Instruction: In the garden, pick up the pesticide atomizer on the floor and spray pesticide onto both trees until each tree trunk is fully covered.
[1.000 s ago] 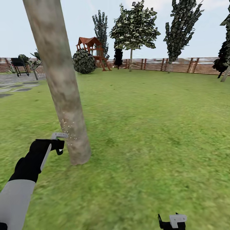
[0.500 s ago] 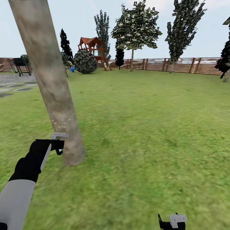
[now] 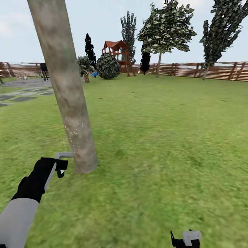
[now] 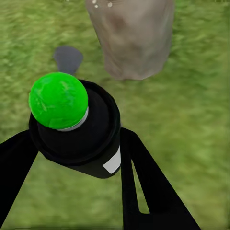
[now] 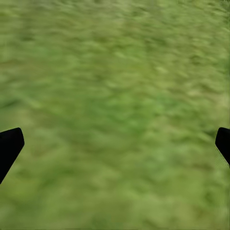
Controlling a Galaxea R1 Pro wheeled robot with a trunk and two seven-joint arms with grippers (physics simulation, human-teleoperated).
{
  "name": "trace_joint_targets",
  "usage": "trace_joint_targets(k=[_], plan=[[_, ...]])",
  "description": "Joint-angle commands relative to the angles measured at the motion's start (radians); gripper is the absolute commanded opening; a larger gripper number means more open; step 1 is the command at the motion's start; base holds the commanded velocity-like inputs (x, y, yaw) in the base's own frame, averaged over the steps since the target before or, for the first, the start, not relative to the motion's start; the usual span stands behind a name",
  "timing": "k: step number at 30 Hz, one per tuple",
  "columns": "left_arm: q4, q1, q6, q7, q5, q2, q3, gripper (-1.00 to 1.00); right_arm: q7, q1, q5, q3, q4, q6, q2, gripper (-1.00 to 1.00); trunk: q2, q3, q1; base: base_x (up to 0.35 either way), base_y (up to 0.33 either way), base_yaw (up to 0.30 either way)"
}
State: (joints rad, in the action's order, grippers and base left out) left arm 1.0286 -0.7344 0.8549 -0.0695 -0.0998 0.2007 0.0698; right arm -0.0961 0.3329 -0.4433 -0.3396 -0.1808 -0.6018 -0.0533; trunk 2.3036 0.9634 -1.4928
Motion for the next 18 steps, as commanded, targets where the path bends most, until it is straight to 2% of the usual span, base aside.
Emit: trace_joint_targets(k=[1,8,16,18], plan=[[0.004,-0.001,0.004,-0.007,-0.011,-0.001,0.001,-1.00,-0.007,0.001,-0.011,-0.003,0.001,-0.003,0.000,1.00,0.000,0.001,0.000,0.000,-0.269,0.164],[0.011,-0.018,0.011,-0.009,-0.009,-0.007,-0.006,-1.00,-0.008,0.001,-0.011,-0.004,0.001,-0.003,-0.001,1.00,0.000,0.001,0.000,0.014,-0.269,0.030],[0.017,-0.007,0.008,-0.008,-0.012,-0.003,-0.002,-1.00,-0.008,0.001,-0.011,-0.004,0.002,-0.003,-0.002,1.00,0.000,0.001,0.000,0.178,-0.200,0.000],[0.012,-0.006,0.005,-0.007,-0.012,-0.002,0.011,-1.00,-0.008,0.001,-0.011,-0.004,0.001,-0.003,-0.002,1.00,0.000,0.001,0.000,0.081,-0.196,0.000]])
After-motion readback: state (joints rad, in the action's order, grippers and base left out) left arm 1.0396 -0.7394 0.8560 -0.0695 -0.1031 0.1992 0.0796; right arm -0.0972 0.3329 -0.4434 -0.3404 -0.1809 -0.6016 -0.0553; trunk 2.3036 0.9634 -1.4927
